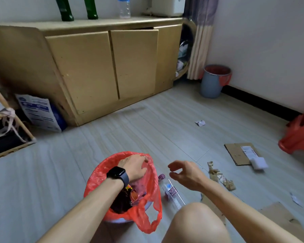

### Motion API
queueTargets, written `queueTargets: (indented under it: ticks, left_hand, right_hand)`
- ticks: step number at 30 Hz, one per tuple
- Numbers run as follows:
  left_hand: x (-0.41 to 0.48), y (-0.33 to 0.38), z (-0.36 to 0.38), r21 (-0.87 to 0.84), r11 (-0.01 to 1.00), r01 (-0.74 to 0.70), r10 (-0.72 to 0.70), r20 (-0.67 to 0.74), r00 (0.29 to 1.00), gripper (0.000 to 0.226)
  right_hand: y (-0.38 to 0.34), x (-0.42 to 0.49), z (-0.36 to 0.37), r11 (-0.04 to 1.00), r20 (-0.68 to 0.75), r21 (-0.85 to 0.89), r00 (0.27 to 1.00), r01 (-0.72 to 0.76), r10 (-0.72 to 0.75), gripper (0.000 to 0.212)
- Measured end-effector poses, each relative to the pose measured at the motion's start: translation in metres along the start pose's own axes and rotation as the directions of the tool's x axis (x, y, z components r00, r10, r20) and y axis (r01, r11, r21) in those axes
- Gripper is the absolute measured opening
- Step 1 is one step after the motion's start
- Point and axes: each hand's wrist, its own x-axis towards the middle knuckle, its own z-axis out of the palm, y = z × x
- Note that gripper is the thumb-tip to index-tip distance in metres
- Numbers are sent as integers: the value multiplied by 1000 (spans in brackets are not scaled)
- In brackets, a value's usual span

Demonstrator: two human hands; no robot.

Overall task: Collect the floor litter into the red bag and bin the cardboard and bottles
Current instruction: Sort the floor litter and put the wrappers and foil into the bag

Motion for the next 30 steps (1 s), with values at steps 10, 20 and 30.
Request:
queueTargets:
  ticks: [10, 20, 30]
  left_hand:
    - [65, 155, -1, -41, 941, -337, 336, -17, 942, 45]
    - [138, 270, 22, -2, 891, -455, 454, 49, 889, 42]
    - [263, 309, 123, 46, 919, -391, 376, 197, 905, 41]
  right_hand:
    - [109, -112, -123, 910, -128, -249, 943, -332, 309, 38]
    - [228, -154, -156, 841, -273, -78, 822, -536, 499, 48]
    - [383, -78, -116, 787, -177, 60, 770, -614, 613, 61]
